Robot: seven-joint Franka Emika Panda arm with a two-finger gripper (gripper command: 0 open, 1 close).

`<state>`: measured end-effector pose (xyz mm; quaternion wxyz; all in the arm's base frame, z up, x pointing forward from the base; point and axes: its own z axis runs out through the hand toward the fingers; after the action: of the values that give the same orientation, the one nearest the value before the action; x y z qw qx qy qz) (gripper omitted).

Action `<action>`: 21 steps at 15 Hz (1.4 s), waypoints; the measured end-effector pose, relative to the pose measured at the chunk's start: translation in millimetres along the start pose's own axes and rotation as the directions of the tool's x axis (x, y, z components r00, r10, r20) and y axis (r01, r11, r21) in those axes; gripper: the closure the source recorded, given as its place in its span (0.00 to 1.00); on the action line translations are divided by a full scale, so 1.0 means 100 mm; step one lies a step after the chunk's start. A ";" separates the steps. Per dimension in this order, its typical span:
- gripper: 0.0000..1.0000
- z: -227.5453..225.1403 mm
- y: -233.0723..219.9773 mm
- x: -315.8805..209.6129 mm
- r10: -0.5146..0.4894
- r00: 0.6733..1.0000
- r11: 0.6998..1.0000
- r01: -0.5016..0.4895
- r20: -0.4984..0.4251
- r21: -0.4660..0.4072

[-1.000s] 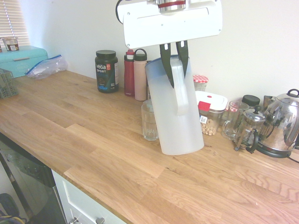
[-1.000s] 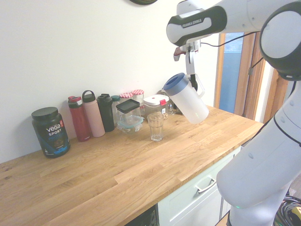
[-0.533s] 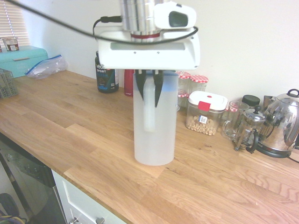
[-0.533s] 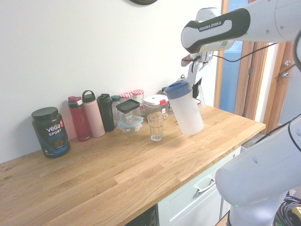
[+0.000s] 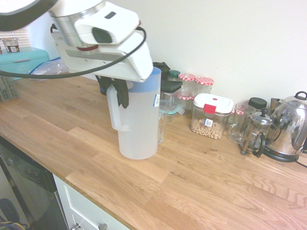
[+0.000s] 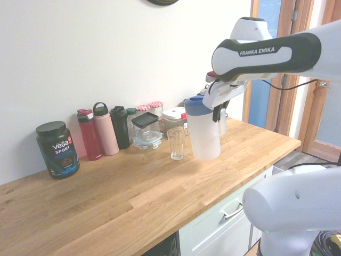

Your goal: Pour me some water

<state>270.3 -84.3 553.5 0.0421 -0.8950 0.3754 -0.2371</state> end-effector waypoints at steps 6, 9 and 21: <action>1.00 -0.39 -0.72 -0.72 -0.032 0.993 0.992 0.045 -0.118 0.114; 1.00 -0.36 -1.14 -1.17 -0.095 0.991 0.982 0.108 -0.089 0.154; 1.00 0.92 -3.09 -1.48 -0.123 0.991 0.983 0.114 0.055 0.144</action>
<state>424.2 229.9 491.7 0.1027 -0.9177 0.3022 -0.2365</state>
